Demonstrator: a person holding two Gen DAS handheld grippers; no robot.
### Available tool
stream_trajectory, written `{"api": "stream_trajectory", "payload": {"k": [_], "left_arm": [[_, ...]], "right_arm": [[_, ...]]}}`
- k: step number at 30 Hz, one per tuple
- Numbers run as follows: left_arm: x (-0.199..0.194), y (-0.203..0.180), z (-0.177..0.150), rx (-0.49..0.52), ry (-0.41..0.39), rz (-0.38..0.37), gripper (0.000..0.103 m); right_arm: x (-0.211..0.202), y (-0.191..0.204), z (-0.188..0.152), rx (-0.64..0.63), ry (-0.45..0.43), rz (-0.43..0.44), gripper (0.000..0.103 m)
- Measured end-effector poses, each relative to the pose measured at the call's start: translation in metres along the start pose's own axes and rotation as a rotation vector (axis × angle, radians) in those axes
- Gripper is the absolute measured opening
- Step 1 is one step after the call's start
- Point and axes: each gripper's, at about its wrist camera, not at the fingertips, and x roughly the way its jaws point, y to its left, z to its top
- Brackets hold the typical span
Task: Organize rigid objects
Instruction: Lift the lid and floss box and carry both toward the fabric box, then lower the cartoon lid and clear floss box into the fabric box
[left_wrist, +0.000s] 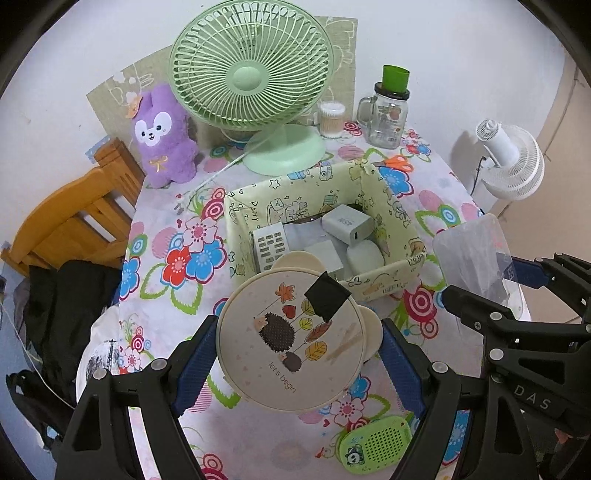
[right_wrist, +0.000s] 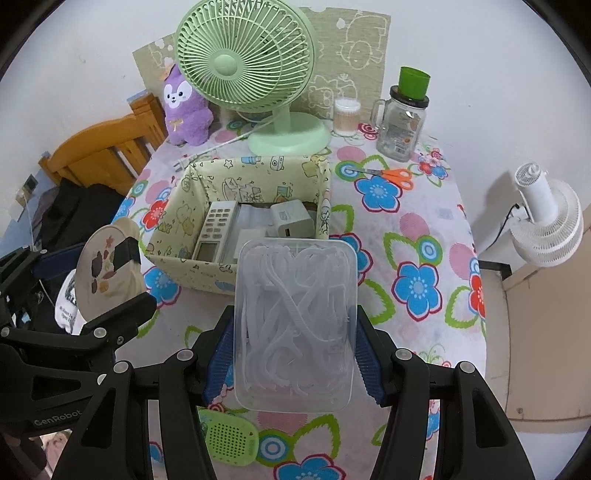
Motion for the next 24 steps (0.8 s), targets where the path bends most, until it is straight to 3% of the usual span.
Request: {"api": "stream_trajectory", "payload": {"k": [7, 24], "left_arm": [[0.007, 0.001, 0.013, 0.000, 0.000, 0.022, 0.085], [0.038, 0.025, 0.051, 0.026, 0.001, -0.073, 0.085]], "right_arm": [[0.011, -0.005, 0.017, -0.028, 0.002, 0.028, 0.061], [0.036, -0.006, 0.057, 0.016, 0.008, 0.006, 0.061]]}}
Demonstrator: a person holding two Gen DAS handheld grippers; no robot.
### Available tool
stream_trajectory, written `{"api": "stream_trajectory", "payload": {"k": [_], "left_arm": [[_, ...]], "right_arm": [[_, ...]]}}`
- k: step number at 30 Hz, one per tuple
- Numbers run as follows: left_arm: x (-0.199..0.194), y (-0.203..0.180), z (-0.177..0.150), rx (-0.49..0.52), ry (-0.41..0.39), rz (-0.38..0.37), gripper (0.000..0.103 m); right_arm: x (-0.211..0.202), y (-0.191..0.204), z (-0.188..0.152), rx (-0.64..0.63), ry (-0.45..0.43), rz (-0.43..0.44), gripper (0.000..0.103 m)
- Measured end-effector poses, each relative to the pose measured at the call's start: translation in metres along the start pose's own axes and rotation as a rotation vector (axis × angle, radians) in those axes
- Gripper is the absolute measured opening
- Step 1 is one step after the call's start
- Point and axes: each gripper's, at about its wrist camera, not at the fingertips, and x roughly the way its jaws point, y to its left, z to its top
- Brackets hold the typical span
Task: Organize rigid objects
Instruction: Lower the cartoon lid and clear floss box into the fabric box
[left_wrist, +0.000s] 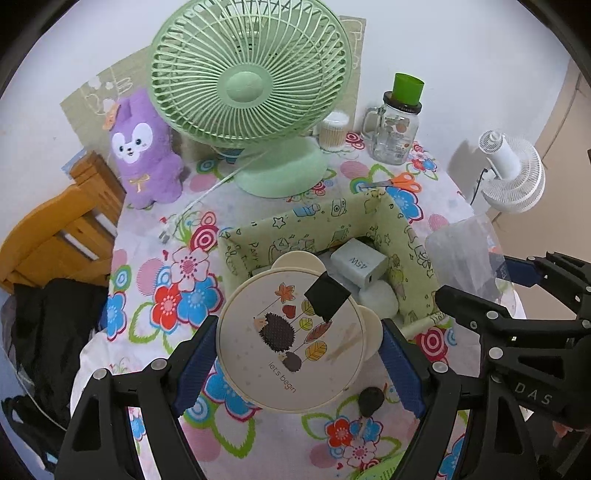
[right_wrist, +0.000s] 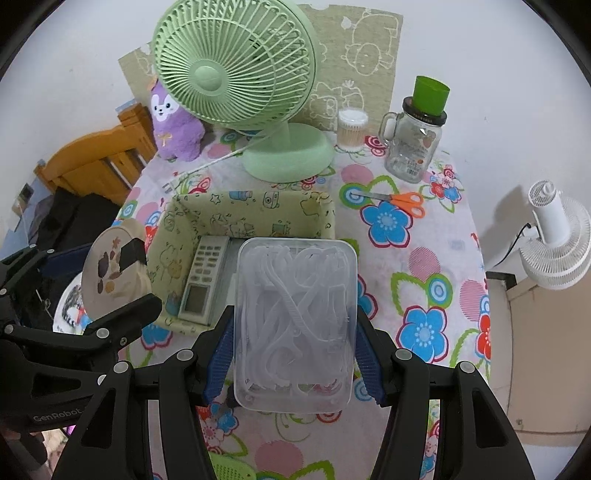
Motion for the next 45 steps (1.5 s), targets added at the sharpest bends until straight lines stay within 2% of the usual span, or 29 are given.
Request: {"api": "stream_trajectory", "payload": {"k": [10, 14, 27, 37, 42, 45], "left_arm": [[0.025, 0.009, 0.010, 0.018, 0.027, -0.032, 0.085], [0.036, 0.011, 0.014, 0.029, 0.046, -0.031, 0.085], [0.069, 0.014, 0.018, 0.039, 0.104, -0.067, 0.085], [0.085, 0.007, 0.019, 0.059, 0.129, -0.088, 0.085], [0.095, 0.006, 0.018, 0.040, 0.173, -0.136, 0.086], [0.096, 0.004, 0.017, 0.052, 0.171, -0.133, 0.087]], "right_arm": [[0.019, -0.005, 0.014, 0.043, 0.021, -0.009, 0.061], [0.025, -0.008, 0.021, 0.062, 0.024, 0.016, 0.061], [0.054, 0.013, 0.036, 0.020, 0.062, 0.046, 0.062], [0.075, 0.018, 0.041, 0.015, 0.101, 0.038, 0.062], [0.083, 0.019, 0.041, 0.016, 0.116, 0.038, 0.062], [0.086, 0.019, 0.041, 0.013, 0.124, 0.034, 0.062]]}}
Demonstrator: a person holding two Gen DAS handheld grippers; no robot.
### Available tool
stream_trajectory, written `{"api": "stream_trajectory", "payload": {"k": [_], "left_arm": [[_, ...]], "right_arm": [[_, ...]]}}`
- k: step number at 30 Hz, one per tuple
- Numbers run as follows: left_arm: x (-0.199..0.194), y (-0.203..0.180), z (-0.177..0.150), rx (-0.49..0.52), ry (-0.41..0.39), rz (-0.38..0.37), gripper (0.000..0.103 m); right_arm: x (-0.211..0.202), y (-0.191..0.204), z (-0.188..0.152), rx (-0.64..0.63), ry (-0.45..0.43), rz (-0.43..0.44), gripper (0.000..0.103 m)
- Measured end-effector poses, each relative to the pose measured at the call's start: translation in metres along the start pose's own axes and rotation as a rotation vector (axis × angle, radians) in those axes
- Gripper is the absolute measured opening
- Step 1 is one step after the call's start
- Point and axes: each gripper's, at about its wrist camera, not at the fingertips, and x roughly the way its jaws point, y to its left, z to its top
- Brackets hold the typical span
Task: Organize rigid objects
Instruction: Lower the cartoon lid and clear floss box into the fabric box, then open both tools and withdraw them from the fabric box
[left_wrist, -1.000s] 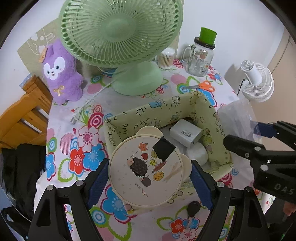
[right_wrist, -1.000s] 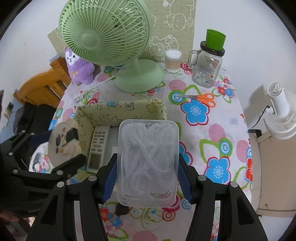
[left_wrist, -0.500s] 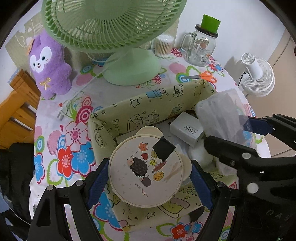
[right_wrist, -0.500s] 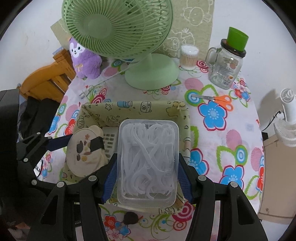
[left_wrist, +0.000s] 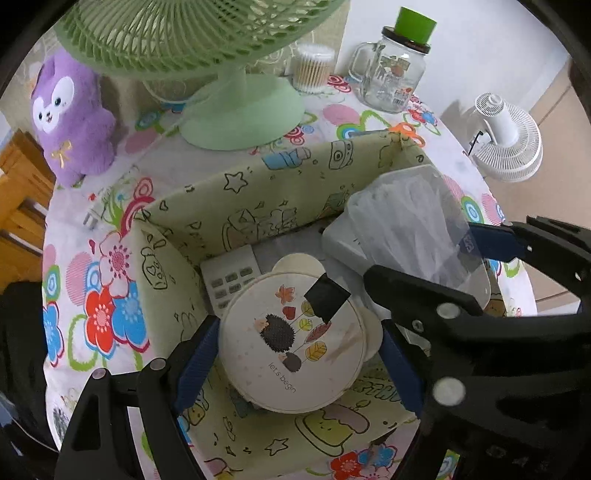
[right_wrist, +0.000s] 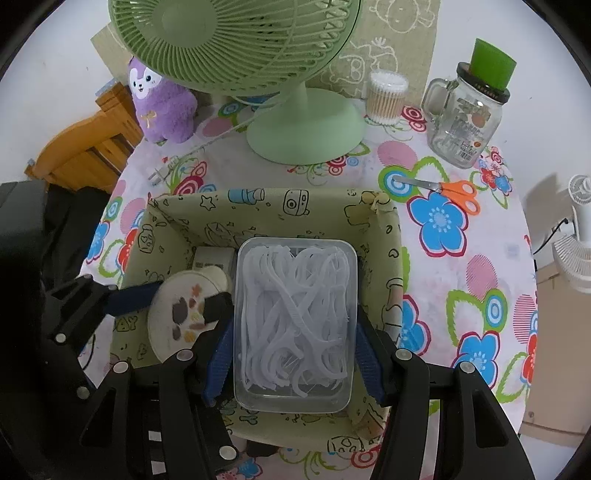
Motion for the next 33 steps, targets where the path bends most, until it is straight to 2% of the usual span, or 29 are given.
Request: {"api": "stream_trajectory", "payload": {"k": [5, 16, 20, 22, 23, 24, 25, 33], "left_arm": [[0.000, -0.001, 0.000, 0.011, -0.007, -0.011, 0.090], [-0.005, 0.000, 0.002, 0.019, 0.011, -0.012, 0.091], [-0.004, -0.002, 0.002, 0.014, 0.016, -0.018, 0.094], [-0.004, -0.001, 0.002, 0.007, 0.020, -0.008, 0.092], [-0.005, 0.000, 0.002, 0.002, 0.018, -0.016, 0.094], [-0.006, 0.000, 0.002, -0.004, 0.017, -0.026, 0.094], [-0.007, 0.000, 0.002, -0.008, 0.015, -0.027, 0.095], [-0.012, -0.003, -0.002, 0.003, 0.009, -0.002, 0.096]], "right_arm": [[0.005, -0.003, 0.001, 0.005, 0.006, -0.011, 0.062], [0.010, -0.001, 0.008, -0.003, -0.005, -0.009, 0.062], [0.015, 0.001, 0.012, 0.025, -0.017, 0.069, 0.063], [0.016, 0.007, 0.012, -0.001, -0.015, 0.070, 0.063], [0.016, 0.008, 0.011, -0.016, -0.015, 0.058, 0.069], [0.016, 0.008, 0.011, -0.016, -0.014, 0.051, 0.081], [0.015, 0.008, 0.010, -0.013, -0.018, 0.045, 0.083], [0.006, 0.001, 0.000, 0.001, -0.009, 0.039, 0.089]]}}
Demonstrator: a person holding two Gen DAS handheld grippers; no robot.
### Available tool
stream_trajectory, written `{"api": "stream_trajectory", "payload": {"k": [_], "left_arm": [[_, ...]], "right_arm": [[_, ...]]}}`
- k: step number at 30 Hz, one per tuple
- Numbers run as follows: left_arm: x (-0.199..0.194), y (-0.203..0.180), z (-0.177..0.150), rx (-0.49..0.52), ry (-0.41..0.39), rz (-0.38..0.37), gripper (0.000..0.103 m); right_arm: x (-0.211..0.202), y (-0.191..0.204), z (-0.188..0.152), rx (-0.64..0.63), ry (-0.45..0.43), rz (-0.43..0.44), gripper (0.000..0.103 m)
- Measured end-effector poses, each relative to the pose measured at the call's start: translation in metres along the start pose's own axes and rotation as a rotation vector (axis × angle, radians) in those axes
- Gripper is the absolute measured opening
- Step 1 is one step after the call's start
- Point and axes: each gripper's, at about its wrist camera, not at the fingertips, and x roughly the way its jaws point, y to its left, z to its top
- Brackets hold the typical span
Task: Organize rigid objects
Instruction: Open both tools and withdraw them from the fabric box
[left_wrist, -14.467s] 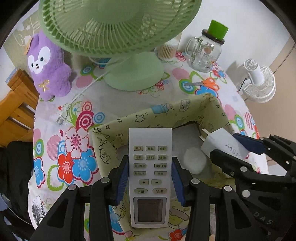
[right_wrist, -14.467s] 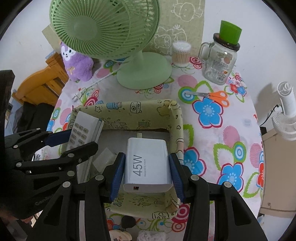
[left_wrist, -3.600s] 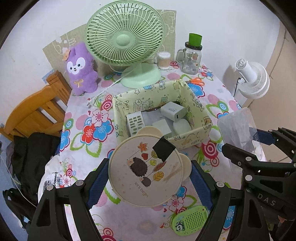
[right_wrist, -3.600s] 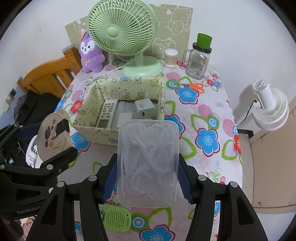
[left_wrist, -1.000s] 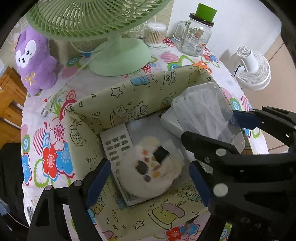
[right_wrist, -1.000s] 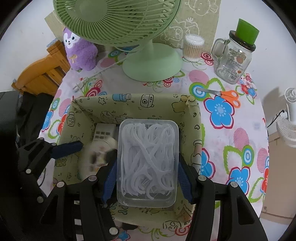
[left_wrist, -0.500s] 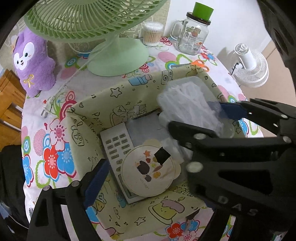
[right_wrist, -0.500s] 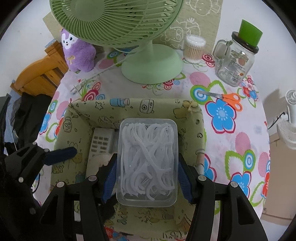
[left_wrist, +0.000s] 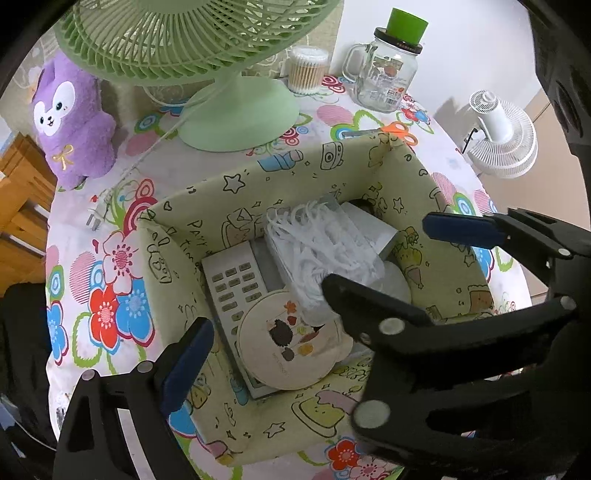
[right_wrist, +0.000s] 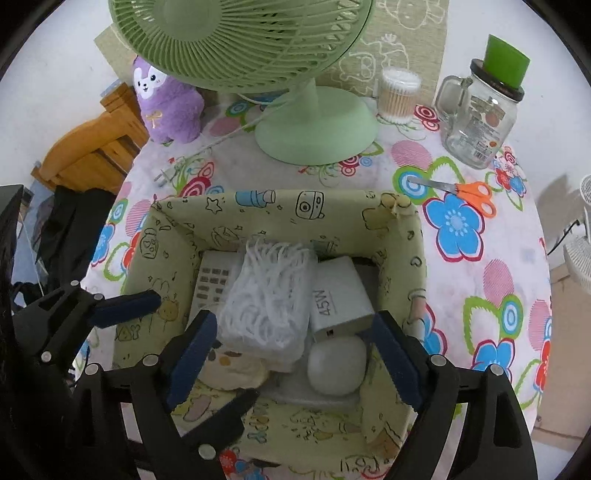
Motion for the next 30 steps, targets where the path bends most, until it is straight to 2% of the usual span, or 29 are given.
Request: {"api": "stream_trajectory", "payload": {"k": [2, 19, 30], "left_arm": [[-0.003, 0.001, -0.002, -0.005, -0.004, 0.025, 0.098], [-0.029, -0.003, -0.020, -0.048, -0.039, 0.026, 0.101], [-0.053, -0.016, -0.032, -0.040, -0.098, 0.037, 0.101]], "right_arm": [[-0.003, -0.002, -0.003, 0.006, 0.000, -0.010, 0.090], [-0.043, -0.003, -0.028, 0.032, -0.042, -0.019, 0.090], [-0.070, -0.004, -0.042, 0.031, -0.091, -0.038, 0.091]]}}
